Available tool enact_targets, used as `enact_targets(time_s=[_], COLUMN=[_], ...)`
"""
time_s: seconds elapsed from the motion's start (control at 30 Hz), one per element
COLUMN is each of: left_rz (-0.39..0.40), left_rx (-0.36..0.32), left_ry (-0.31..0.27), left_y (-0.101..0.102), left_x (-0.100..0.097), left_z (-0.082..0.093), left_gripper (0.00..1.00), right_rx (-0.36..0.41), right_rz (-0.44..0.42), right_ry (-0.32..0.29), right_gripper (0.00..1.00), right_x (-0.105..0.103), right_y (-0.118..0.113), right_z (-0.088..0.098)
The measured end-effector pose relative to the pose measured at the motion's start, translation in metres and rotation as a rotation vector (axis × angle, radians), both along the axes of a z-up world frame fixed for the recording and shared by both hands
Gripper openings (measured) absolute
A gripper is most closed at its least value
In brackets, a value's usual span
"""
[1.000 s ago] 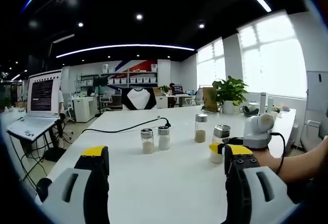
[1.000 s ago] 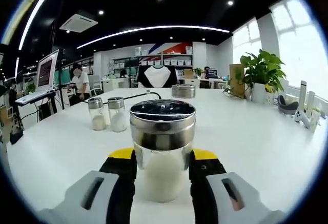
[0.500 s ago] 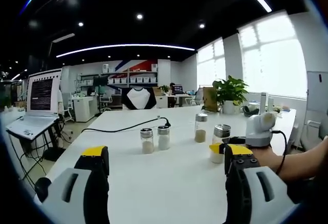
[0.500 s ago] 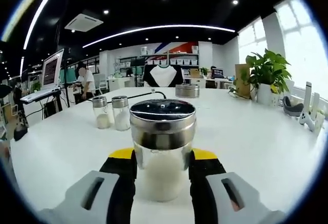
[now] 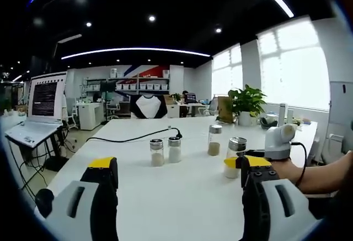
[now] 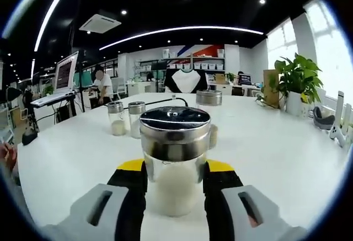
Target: Rotate the seasoning bottle until the label or dispensing opening points toward the visible target arrow and the bottle remains upright within the marked orientation range
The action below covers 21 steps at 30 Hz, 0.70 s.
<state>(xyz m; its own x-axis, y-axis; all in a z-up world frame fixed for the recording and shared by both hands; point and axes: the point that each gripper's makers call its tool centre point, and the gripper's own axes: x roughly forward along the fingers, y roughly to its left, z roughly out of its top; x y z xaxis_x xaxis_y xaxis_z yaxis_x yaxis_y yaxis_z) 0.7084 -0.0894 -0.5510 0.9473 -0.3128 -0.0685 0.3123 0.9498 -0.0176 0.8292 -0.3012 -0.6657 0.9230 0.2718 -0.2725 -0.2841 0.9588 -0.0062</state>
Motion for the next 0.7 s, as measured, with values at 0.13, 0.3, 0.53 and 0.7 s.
enact_targets(time_s=[0.13, 0.3, 0.53, 0.7], left_rz=[-0.002, -0.007, -0.032, -0.035], left_rx=[0.004, 0.026, -0.003, -0.001], left_ry=[-0.003, -0.005, -0.036, -0.031], left_y=[-0.001, -0.003, -0.013, -0.015], left_x=[-0.001, 0.0, 0.005, 0.004], left_z=[0.002, -0.002, 0.008, 0.007], left_gripper=[0.98, 1.0, 1.0, 1.0], right_rx=[-0.003, -0.007, -0.014, -0.023], right_rz=[0.034, 0.073, 0.148, 0.194], right_ry=[0.011, 0.023, 0.036, 0.046], right_gripper=[0.38, 0.38, 0.38, 0.38], right_x=[0.0, 0.0, 0.0, 0.0], right_y=[0.0, 0.001, 0.001, 0.002], right_z=[0.0, -0.001, -0.001, -0.001])
